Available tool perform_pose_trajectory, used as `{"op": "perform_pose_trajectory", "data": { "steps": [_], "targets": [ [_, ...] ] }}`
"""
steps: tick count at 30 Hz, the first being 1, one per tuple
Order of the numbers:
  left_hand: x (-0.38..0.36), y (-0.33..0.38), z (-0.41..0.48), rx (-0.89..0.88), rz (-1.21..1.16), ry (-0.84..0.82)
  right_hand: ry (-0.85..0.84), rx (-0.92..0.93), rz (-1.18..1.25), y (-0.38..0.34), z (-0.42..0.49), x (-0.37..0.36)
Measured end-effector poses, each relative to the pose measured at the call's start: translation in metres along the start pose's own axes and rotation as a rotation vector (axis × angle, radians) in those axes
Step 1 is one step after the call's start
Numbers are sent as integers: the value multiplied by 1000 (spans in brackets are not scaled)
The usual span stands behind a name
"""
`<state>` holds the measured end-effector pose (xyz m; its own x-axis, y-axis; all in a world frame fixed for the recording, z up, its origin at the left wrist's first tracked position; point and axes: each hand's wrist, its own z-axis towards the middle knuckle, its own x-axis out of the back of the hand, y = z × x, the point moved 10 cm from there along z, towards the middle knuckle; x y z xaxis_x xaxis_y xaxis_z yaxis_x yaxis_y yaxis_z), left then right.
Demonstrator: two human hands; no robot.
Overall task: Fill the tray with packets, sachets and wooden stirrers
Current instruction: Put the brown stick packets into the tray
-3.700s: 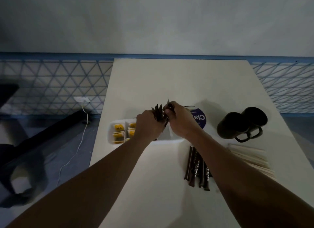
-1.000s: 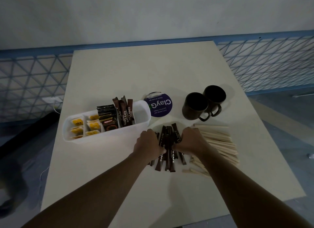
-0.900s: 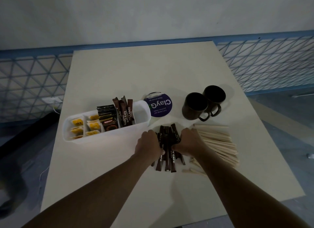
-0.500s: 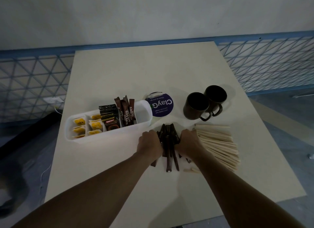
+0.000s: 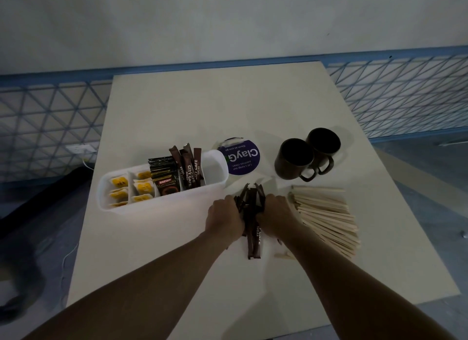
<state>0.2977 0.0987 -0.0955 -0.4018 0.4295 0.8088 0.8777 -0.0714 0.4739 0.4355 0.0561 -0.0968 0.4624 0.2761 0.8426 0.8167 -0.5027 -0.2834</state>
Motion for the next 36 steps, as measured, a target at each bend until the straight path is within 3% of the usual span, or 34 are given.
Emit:
{"op": "perform_pose_trajectory", "data": {
  "steps": [5,16,20,26,36],
  "targets": [
    [2,0,1,-37,-50,-50,-11,-3,100,3,6,-5],
    [21,15,-6,-66,-246,-174,128,81,437,-17,5,35],
    [50,36,-13,-152,-266,-176,185,135,422,-40,6,64],
    [109,28,-8,-140,-366,-30,273,286,463,-90,1,98],
    [192,-28,3,-101,-360,434,246,385,544,-166,5,96]
  ]
}}
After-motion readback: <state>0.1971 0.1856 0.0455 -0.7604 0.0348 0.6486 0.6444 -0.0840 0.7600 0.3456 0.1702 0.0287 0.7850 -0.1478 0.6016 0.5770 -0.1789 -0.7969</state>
